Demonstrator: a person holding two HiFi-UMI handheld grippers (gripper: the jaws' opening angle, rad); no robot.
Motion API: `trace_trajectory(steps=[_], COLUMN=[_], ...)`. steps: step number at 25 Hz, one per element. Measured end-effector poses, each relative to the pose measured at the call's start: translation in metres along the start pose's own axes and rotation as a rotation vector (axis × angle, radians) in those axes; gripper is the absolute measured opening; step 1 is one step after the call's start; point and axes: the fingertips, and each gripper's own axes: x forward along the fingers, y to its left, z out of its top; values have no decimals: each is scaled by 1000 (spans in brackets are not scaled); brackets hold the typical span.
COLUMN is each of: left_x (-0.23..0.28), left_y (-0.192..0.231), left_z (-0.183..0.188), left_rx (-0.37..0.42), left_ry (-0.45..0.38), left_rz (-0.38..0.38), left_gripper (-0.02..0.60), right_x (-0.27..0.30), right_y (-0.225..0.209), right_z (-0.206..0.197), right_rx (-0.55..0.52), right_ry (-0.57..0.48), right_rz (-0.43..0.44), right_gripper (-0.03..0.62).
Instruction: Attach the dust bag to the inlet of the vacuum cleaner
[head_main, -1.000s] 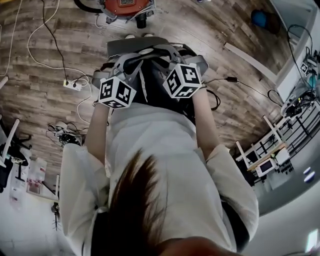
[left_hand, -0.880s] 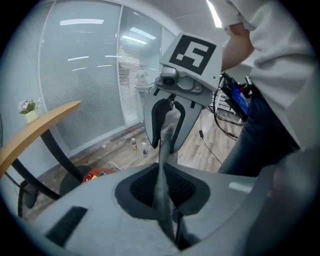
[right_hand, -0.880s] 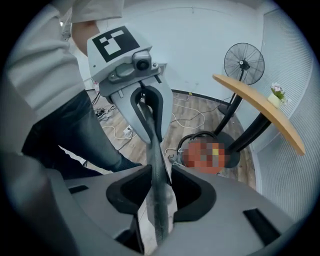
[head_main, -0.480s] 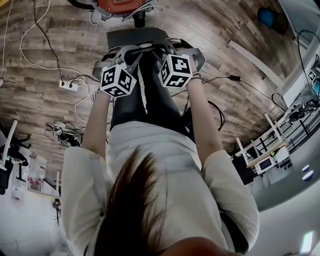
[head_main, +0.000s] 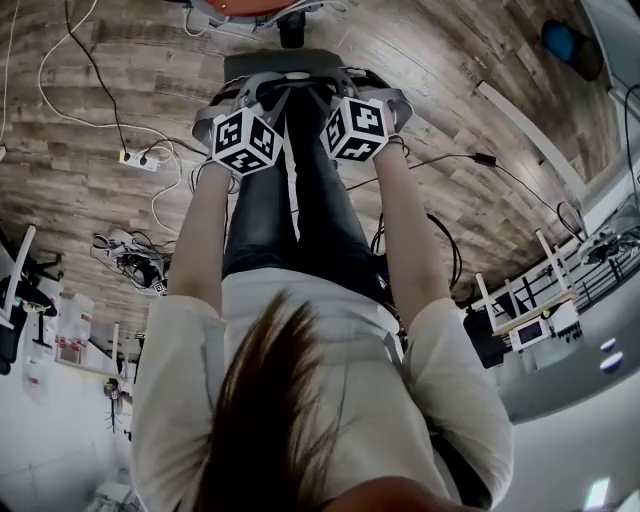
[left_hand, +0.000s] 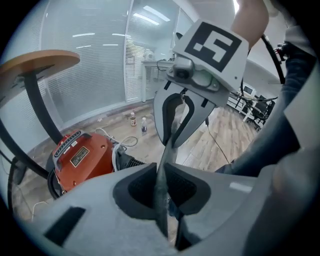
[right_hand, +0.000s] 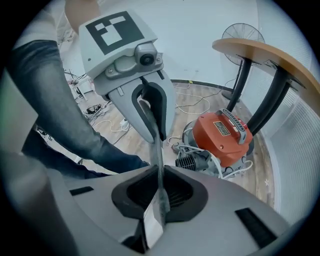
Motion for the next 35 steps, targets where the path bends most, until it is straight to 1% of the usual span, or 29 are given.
trace_trajectory(steps=[7, 12, 15, 20, 23, 30, 35], left_x=[33, 52, 61, 67, 69, 76, 77], left_y=[15, 19, 24, 28, 28, 30, 40], left_z=[-32, -47, -49, -47, -46, -53, -53], left_rx=[-27, -70, -79, -61, -43, -68, -57], left_ry=[48, 73, 84, 87, 88, 105, 104], left_rz=[-37, -51, -59, -72, -74, -59, -41], left_gripper=[48, 48, 48, 48, 48, 48, 48], right_x=[44, 66, 73, 75, 76, 85, 87], right_y=[-9, -13, -19, -24, -26, -27, -36], right_z=[-11, -21, -26, -30, -32, -35, -32], right_rx=[-18, -28, -7, 20, 10, -27, -37], right_ry=[12, 27, 28, 31, 31, 42, 41], right_rz=[37, 64, 66, 60, 65, 76, 58], right_gripper=[34, 34, 35, 35, 35, 35, 34])
